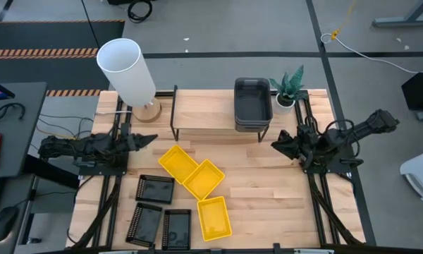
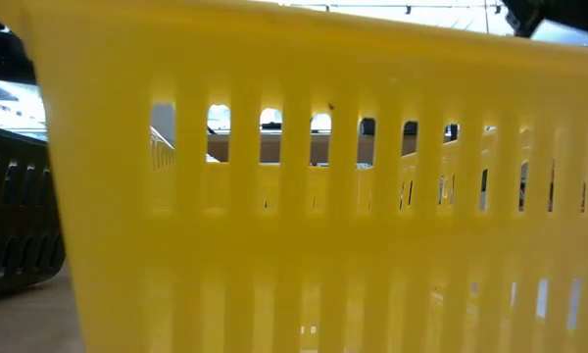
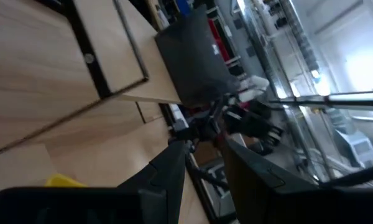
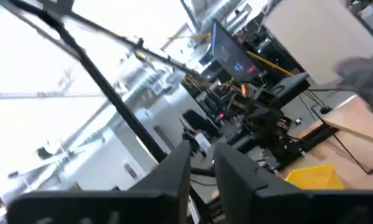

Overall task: Stack baskets on shelf by color
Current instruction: Put the top yellow bin on the shelf

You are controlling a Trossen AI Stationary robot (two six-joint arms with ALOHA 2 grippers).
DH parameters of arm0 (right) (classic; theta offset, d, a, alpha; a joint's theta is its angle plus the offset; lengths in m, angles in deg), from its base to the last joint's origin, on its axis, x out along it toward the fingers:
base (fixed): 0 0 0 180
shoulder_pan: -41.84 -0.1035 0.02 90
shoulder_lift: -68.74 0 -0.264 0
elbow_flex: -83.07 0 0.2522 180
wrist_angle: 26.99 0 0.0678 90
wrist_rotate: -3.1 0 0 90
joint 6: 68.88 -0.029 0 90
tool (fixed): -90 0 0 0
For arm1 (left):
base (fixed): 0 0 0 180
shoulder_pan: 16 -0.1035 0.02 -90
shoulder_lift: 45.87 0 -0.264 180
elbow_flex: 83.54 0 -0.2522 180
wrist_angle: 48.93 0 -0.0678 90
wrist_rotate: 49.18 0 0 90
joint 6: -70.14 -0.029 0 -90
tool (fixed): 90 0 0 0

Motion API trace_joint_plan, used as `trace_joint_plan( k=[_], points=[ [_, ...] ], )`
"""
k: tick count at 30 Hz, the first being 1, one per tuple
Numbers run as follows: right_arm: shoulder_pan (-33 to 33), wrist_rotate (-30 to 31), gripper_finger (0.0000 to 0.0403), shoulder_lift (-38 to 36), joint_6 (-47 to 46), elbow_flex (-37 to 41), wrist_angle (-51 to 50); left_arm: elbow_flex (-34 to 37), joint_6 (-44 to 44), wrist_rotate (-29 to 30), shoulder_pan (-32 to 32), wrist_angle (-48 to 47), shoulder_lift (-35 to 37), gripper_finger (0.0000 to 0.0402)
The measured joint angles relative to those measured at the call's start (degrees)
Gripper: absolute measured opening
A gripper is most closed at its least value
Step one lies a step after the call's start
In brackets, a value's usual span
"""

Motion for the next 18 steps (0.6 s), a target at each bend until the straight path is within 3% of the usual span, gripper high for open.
trace_joint_plan(
  k=[7,14,18],
  points=[
    [3.53,-2.59,0.0010,-5.29,-3.81,7.01,5.29,-1.40,-3.45,-3.77,-0.01,1.37,-0.02,0.0117],
    [4.28,-2.67,0.0016,-9.30,1.21,6.96,4.14,-8.55,-12.24,-4.43,0.01,0.12,-0.32,0.0117],
    [4.26,0.54,0.0013,-10.34,5.28,6.98,3.31,-13.93,-13.86,-6.64,0.01,-6.30,-2.58,0.0117]
  ],
)
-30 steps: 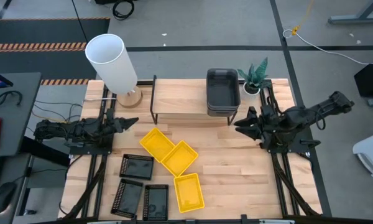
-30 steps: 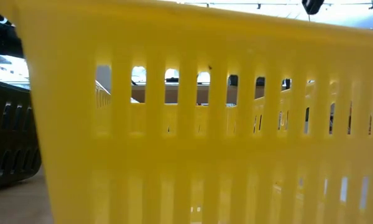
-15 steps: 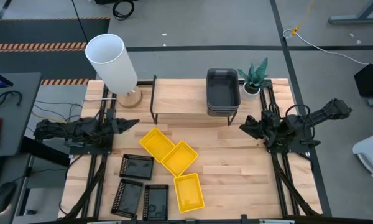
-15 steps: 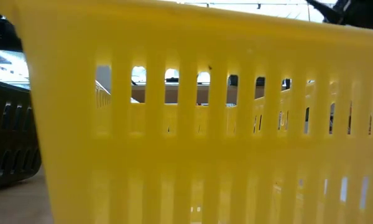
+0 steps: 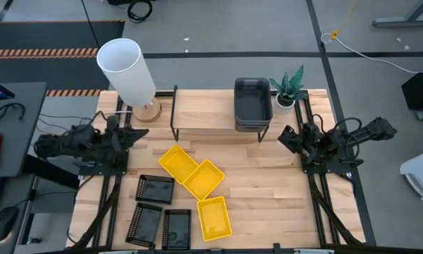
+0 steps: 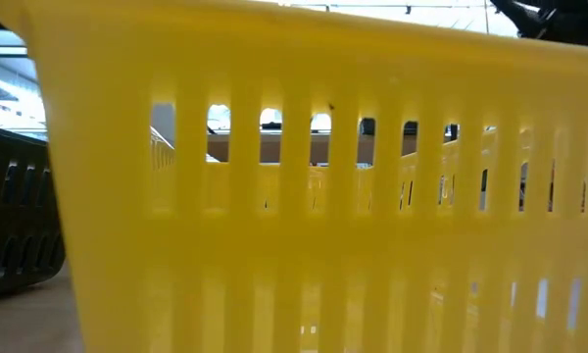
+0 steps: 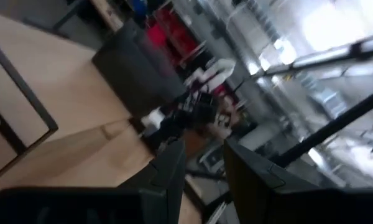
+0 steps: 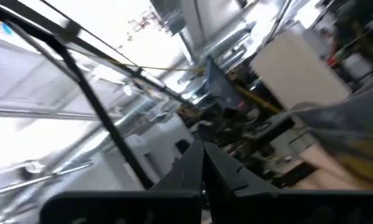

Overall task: Stack baskets on shelf by color
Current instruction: Put the top yellow bin on the shelf

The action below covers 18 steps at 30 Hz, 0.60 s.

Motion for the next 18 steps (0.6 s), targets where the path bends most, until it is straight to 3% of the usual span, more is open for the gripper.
trace_joint_plan(
  k=[8,14,18],
  points=[
    [0.00,2.45,0.0013,0.17,9.25,0.00,-0.31,-8.52,1.11,-6.74,0.00,-13.89,-12.32,0.0117],
    [0.00,2.46,0.0019,0.20,18.27,0.00,-0.39,-9.13,4.25,-14.28,0.00,-15.46,-23.21,0.0117],
    [-0.01,2.45,0.0018,0.21,18.30,0.00,-0.41,-9.13,3.69,-16.73,0.00,-17.21,-29.15,0.0117]
  ],
)
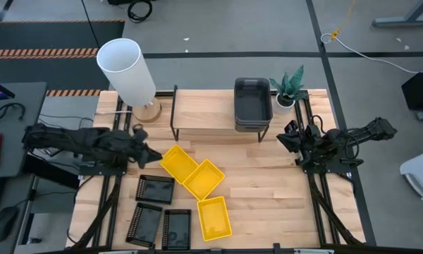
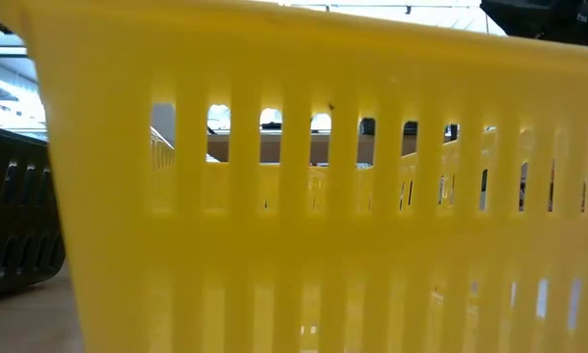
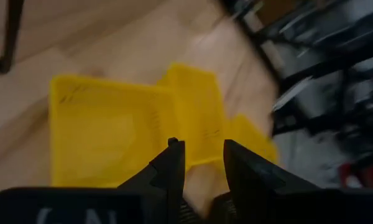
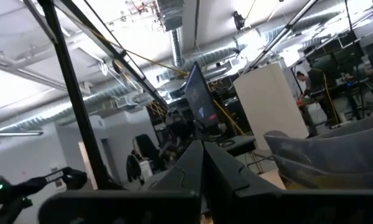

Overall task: Stack baskets on shelf by color
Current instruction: Put the top yellow bin on the shelf

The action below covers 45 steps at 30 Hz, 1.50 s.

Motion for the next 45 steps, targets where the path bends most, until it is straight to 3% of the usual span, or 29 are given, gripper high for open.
trace_joint_plan(
  k=[7,17,29,33,45],
  points=[
    [-0.02,0.02,0.0017,-0.02,0.14,0.02,0.02,0.00,0.05,-0.56,-0.32,-3.61,-6.25,0.0117],
    [-0.02,0.00,0.0014,-0.02,0.21,0.02,0.03,0.00,-4.81,-0.64,-4.70,-4.36,-7.31,0.0117],
    [-0.02,0.00,0.0016,-0.02,0.21,0.02,0.02,0.00,-15.37,-10.88,-10.51,-9.90,-7.31,0.0117],
    [-0.02,0.00,0.0016,-0.01,0.21,0.02,0.02,0.00,-17.11,-11.20,-10.51,-11.02,-7.31,0.0117],
    [-0.02,0.00,0.0016,-0.01,0.21,0.02,0.02,-0.02,-12.37,-11.56,-10.34,-8.59,-12.15,0.0117]
  ],
)
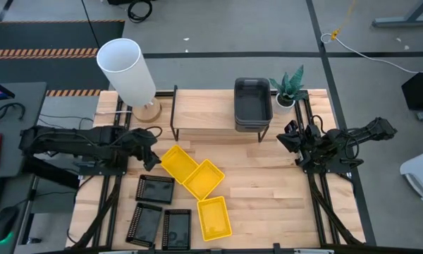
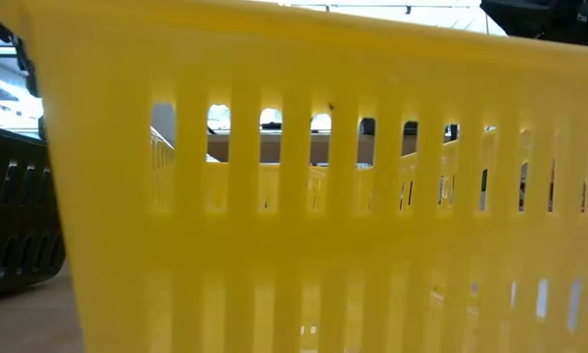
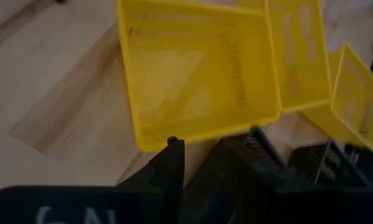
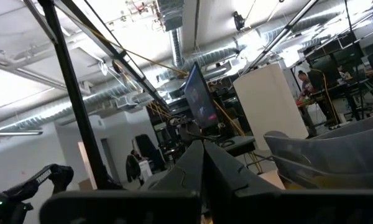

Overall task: Stack baskets on shelf by color
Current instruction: Put the top yellow bin on the shelf

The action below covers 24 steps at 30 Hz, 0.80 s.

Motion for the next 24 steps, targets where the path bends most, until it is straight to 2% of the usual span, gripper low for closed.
trace_joint_plan(
  k=[9,15,20,24],
  points=[
    [0.00,0.00,0.0016,0.00,0.00,0.00,0.02,-2.02,4.37,2.87,-1.09,1.07,-2.86,0.0117],
    [0.00,0.00,0.0016,0.00,0.00,0.00,0.00,-4.00,4.46,9.44,-0.40,3.02,-5.20,0.0120],
    [0.02,0.00,0.0016,0.00,0.00,0.00,0.01,-4.13,5.89,9.63,-0.37,2.49,-8.59,0.0155],
    [0.00,0.00,0.0016,0.01,-0.01,0.00,0.02,-4.12,3.32,9.65,-0.37,2.61,-11.92,0.0193]
  ],
)
